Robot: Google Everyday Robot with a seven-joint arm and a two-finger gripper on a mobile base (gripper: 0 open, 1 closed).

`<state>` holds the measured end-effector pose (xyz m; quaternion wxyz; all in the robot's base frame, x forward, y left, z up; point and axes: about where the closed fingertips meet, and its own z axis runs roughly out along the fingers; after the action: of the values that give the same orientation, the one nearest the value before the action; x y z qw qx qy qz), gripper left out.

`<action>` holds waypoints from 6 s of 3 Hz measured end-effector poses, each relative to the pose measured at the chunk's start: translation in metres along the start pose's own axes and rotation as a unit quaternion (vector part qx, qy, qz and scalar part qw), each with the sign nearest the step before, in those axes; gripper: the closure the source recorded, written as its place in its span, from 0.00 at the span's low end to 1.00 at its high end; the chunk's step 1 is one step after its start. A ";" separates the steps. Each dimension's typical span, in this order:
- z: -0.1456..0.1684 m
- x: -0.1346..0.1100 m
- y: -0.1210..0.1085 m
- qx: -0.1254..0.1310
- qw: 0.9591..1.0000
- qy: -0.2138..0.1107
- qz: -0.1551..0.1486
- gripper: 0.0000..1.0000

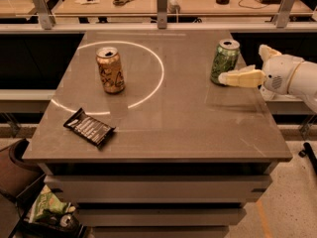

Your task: Knock green can over

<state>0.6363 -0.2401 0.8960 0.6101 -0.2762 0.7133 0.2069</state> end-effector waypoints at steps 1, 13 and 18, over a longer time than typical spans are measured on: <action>0.025 -0.001 -0.013 -0.001 1.000 -0.029 0.003 0.00; 0.014 -0.050 0.009 -0.033 0.971 0.199 -0.128 1.00; 0.059 0.040 0.073 -0.173 0.900 0.369 -0.151 1.00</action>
Offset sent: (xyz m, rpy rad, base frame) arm 0.0242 -0.0044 0.0012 0.0434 -0.0604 -0.0093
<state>0.6301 -0.1529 0.8437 0.2692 -0.5386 0.7900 0.1154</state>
